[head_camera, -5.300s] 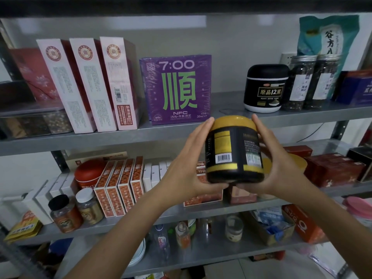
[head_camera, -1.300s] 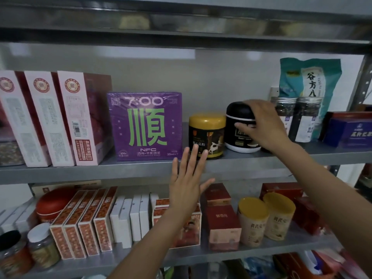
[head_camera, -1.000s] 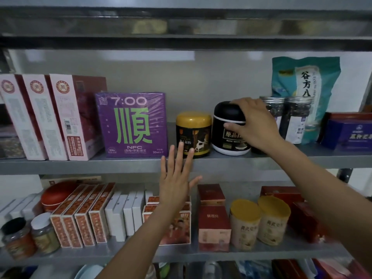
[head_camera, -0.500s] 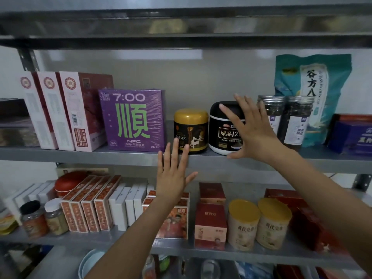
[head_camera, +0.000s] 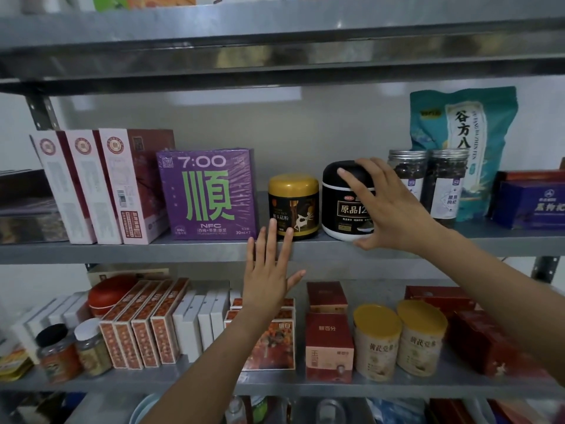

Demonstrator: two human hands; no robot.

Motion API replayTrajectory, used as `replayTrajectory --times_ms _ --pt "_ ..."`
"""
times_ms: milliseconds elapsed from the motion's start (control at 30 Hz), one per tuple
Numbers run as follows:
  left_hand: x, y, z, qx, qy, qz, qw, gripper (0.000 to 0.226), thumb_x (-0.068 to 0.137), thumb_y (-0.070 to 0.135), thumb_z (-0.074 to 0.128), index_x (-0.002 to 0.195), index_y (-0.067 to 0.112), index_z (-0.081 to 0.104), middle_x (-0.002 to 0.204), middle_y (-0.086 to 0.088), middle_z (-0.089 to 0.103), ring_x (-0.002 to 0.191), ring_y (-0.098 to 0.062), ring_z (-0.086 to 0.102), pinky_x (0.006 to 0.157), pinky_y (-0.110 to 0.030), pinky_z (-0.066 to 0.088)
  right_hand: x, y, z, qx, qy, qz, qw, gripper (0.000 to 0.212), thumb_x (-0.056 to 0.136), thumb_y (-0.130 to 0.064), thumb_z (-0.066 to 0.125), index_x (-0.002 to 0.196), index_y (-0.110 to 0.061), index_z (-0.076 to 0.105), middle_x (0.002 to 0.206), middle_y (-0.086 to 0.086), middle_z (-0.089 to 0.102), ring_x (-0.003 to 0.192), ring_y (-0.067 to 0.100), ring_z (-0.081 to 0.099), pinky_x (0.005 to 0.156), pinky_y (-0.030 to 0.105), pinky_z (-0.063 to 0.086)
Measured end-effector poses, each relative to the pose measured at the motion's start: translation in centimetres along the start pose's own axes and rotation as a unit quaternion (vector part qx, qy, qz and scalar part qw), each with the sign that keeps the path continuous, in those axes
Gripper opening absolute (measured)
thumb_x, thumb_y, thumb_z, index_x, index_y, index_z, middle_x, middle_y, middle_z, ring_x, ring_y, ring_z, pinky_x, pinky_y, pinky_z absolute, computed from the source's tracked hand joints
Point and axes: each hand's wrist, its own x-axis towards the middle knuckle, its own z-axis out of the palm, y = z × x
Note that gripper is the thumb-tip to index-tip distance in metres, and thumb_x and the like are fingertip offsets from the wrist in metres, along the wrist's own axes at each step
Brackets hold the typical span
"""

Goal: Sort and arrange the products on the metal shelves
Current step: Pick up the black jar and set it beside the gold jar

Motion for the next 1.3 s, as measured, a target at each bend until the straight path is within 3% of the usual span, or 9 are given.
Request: replayTrajectory --times_ms 200,533,700,800,867,967,1100,1233,1300 --pt "-0.1 -0.3 -0.3 -0.013 -0.003 0.002 1.000 0.081 0.094 0.066 0.018 0.155 0.015 0.002 0.160 -0.020 0.011 0.146 -0.035 0.023 0.119 -0.046 0.008 -1.5 0.0 0.1 -0.046 0.041 -0.010 0.998 0.143 0.043 -0.055 0.091 0.155 -0.024 0.007 0.158 0.020 0.003 0.145 0.048 0.007 0.112 0.069 0.018" --pt "-0.2 0.1 -1.4 -0.041 -0.035 0.006 0.999 0.081 0.094 0.067 0.016 0.156 0.016 0.003 0.161 -0.019 0.007 0.146 -0.035 0.023 0.120 -0.048 0.009 -2.1 -0.6 -0.1 0.005 0.096 -0.031 0.995 0.120 0.051 -0.044 0.090 0.149 -0.024 0.023 0.148 0.020 0.019 0.138 0.049 0.024 0.110 0.064 0.027" --pt "-0.3 0.0 -3.2 -0.215 -0.036 -0.005 0.976 0.081 0.087 0.077 -0.002 0.153 0.031 -0.007 0.159 -0.002 -0.027 0.149 -0.019 -0.016 0.115 -0.031 -0.022 -4.8 -1.9 -1.7 0.096 0.155 -0.032 0.983 0.113 0.054 -0.043 0.087 0.147 -0.021 0.026 0.151 0.016 0.016 0.142 0.044 0.018 0.114 0.057 0.027" --pt "-0.4 1.5 -5.6 -0.457 -0.020 -0.071 0.887 0.071 0.086 0.077 0.010 0.149 0.045 0.011 0.160 0.017 -0.015 0.145 0.001 -0.018 0.116 -0.023 -0.011 -6.7 -3.2 -3.0 0.170 0.154 -0.014 0.973 0.112 0.056 -0.054 0.078 0.149 -0.022 0.024 0.153 0.015 0.014 0.144 0.035 0.017 0.113 0.049 0.032" --pt "-0.2 2.8 -7.9 -0.620 -0.037 -0.131 0.772 0.062 0.090 0.070 0.021 0.143 0.042 0.036 0.157 0.017 0.025 0.145 0.000 0.019 0.116 -0.023 0.018 -7.9 -4.1 -3.6 0.206 0.129 -0.008 0.970 0.114 0.057 -0.059 0.076 0.151 -0.025 0.022 0.155 0.012 0.013 0.145 0.028 0.015 0.115 0.033 0.027" --pt "0.2 3.9 -10.1 -0.737 -0.113 -0.178 0.642 0.055 0.092 0.069 0.026 0.117 0.037 0.062 0.116 0.016 0.068 0.111 0.001 0.061 0.099 -0.025 0.049 -9.2 -5.4 -3.7 0.261 0.091 -0.017 0.961 0.118 0.054 -0.059 0.080 0.152 -0.029 0.021 0.157 0.006 0.011 0.146 0.022 0.013 0.116 0.016 0.017" --pt "-0.2 5.1 -10.1 -0.812 -0.245 -0.217 0.484 0.067 0.087 0.072 0.032 0.130 0.027 0.057 0.121 -0.005 0.069 0.112 -0.020 0.065 0.093 -0.038 0.053 -10.5 -7.0 -3.1 0.300 0.040 -0.023 0.953 0.116 0.055 -0.058 0.080 0.151 -0.039 0.017 0.159 0.000 0.006 0.147 0.021 0.011 0.113 0.033 0.028" --pt "-1.4 5.9 -8.3 -0.848 -0.277 -0.276 0.358 0.068 0.090 0.069 0.037 0.129 0.019 0.059 0.120 -0.014 0.068 0.110 -0.028 0.066 0.091 -0.041 0.053 -11.7 -8.5 -2.0 0.341 0.014 0.013 0.940 0.109 0.061 -0.053 0.078 0.151 -0.036 0.020 0.162 -0.005 -0.002 0.150 0.022 0.002 0.112 0.058 0.029" --pt "-2.4 6.1 -7.4 -0.859 -0.293 -0.299 0.296 0.072 0.088 0.069 0.039 0.131 0.015 0.058 0.123 -0.016 0.066 0.113 -0.030 0.064 0.097 -0.044 0.049 -12.3 -9.0 -1.2 0.371 0.016 0.026 0.928 0.109 0.063 -0.053 0.079 0.152 -0.032 0.020 0.163 -0.004 -0.002 0.151 0.019 0.002 0.115 0.056 0.026"
